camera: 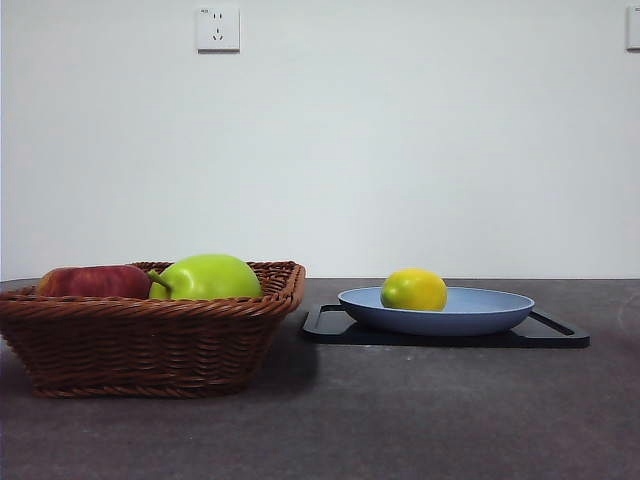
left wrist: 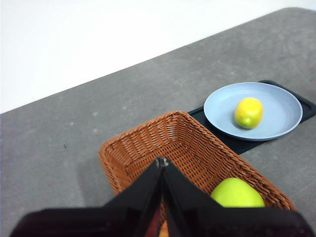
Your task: Take the lemon from the basket,put the lemon in the plate,hand out the plate
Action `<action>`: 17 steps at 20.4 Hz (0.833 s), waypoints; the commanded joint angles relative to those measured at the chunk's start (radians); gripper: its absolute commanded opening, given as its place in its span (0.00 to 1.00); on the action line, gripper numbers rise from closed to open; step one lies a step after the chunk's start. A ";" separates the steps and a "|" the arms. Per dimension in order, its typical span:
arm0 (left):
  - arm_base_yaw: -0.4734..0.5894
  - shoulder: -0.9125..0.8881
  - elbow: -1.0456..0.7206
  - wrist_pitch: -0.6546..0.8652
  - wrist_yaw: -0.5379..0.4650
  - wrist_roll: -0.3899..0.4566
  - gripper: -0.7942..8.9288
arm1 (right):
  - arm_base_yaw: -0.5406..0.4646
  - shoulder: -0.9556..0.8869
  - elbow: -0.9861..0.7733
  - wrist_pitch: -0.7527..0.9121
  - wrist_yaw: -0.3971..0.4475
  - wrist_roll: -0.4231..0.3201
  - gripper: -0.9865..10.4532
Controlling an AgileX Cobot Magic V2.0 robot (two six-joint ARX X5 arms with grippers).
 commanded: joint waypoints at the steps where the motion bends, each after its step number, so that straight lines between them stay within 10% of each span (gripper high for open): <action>1: -0.004 -0.053 -0.042 0.027 0.000 -0.052 0.09 | 0.009 -0.032 -0.065 0.047 0.005 0.027 0.09; 17: -0.005 -0.057 -0.048 0.010 0.000 -0.089 0.09 | 0.006 0.027 -0.078 0.028 0.030 0.100 0.09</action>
